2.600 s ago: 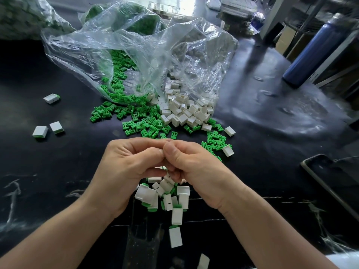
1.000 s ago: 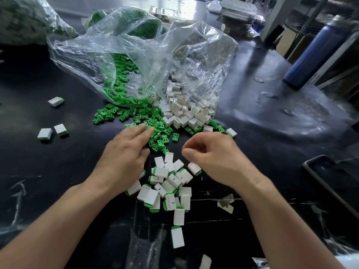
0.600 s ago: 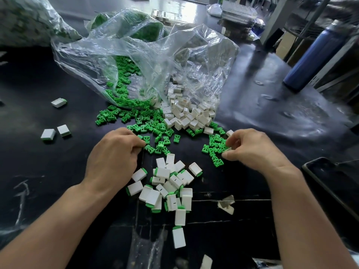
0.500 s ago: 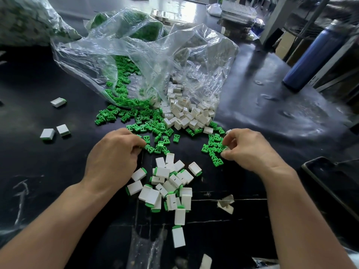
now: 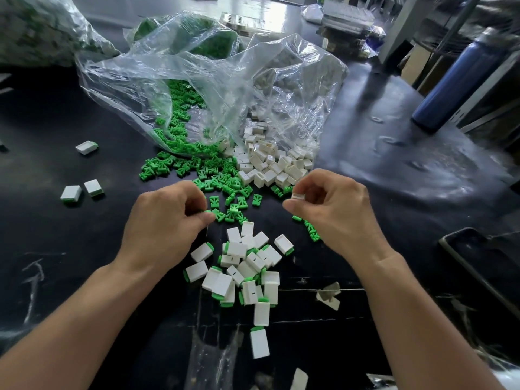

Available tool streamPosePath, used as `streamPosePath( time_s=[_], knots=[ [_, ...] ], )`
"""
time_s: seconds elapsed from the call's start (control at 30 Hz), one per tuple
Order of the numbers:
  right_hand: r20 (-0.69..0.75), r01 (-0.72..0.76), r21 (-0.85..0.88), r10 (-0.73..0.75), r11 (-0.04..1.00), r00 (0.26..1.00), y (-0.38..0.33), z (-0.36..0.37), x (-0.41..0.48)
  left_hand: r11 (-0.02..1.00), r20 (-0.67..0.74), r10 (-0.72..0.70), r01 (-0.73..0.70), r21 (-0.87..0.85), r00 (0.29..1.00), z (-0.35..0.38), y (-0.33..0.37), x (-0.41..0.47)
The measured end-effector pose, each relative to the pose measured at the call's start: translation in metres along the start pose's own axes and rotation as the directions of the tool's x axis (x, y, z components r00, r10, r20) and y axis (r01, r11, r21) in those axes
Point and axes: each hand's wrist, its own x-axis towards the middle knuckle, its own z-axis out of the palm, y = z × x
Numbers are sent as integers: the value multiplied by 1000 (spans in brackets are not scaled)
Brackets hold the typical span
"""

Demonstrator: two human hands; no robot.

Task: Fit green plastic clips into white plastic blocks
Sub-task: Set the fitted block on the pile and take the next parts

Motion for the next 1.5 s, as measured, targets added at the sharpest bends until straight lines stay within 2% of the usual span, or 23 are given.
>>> streamPosePath(
  time_s=[0.07,0.13,0.2,0.33,0.5,0.8,1.0,1.17,1.3,1.5],
  knots=[
    [7,13,115,-14,993,1000,-7,4,-3,935,52,-112,123,-333,992,-3,9,-2],
    [29,40,162,-46,986,999,-12,7,-6,738,191,-176,258,-624,966,-5,20,-5],
    [56,63,171,-73,983,996,-16,11,-10,638,269,-162,309,-705,949,-5,27,-9],
    [80,113,171,-128,979,989,-20,16,-15,567,338,-82,323,-758,938,-2,39,-16],
    [84,125,293,-155,948,984,-24,21,-19,490,396,-74,379,-785,915,-1,37,-17],
    [208,59,440,-165,896,964,-28,20,-21,462,321,-192,374,-804,927,-3,34,-14],
    [168,51,425,-135,904,977,-27,20,-20,516,302,-186,355,-779,935,-1,38,-17],
    [110,45,513,-118,857,987,-24,12,-17,505,307,-156,343,-792,939,-1,38,-17],
    [97,73,501,-140,862,985,-24,12,-16,524,306,-128,326,-787,944,-1,38,-18],
    [77,102,519,-166,849,983,-25,15,-18,488,309,-122,328,-809,943,-2,39,-18]
  ],
)
